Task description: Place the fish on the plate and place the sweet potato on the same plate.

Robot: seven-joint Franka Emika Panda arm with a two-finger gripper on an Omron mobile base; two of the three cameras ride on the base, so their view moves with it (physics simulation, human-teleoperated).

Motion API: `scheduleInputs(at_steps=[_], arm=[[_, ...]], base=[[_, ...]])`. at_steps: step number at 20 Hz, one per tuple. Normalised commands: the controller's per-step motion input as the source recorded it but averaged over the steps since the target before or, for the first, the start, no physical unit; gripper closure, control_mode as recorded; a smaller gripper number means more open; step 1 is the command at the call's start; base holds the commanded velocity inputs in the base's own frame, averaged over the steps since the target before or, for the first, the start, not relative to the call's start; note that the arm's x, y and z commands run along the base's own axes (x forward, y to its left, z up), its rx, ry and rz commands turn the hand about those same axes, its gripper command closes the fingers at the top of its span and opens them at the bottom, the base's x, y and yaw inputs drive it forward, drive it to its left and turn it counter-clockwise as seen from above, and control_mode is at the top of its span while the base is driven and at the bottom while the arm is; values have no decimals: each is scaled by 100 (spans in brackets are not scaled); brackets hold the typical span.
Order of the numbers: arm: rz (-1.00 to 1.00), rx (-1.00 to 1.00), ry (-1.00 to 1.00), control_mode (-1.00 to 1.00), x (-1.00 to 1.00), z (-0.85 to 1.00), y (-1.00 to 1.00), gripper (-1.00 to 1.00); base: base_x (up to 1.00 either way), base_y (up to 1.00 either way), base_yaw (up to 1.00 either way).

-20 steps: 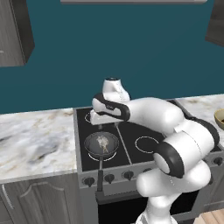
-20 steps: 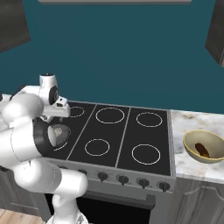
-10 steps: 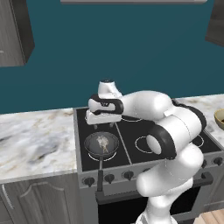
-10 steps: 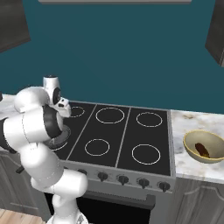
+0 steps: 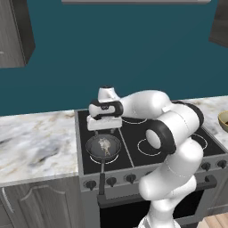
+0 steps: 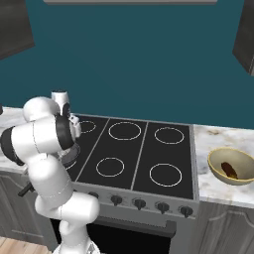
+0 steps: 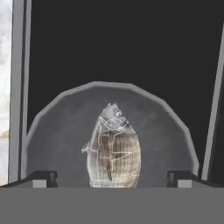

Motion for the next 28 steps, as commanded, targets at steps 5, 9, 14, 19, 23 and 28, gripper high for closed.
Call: scheduleInputs(at_steps=[5, 9, 14, 19, 23, 28], arm=[[0, 0, 7, -100, -41, -37, 0, -100], [0, 0, 1, -100, -12, -3, 0, -100], [0, -1, 0, -100, 15, -9, 0, -100], [0, -1, 0, -100, 8, -25, 2, -100], [0, 0, 0, -100, -2, -21, 5, -100], [0, 0, 1, -100, 0, -22, 6, -100]], base=[[0, 0, 0], [0, 0, 0], [0, 0, 0], [0, 0, 0], [0, 0, 0], [0, 0, 0]])
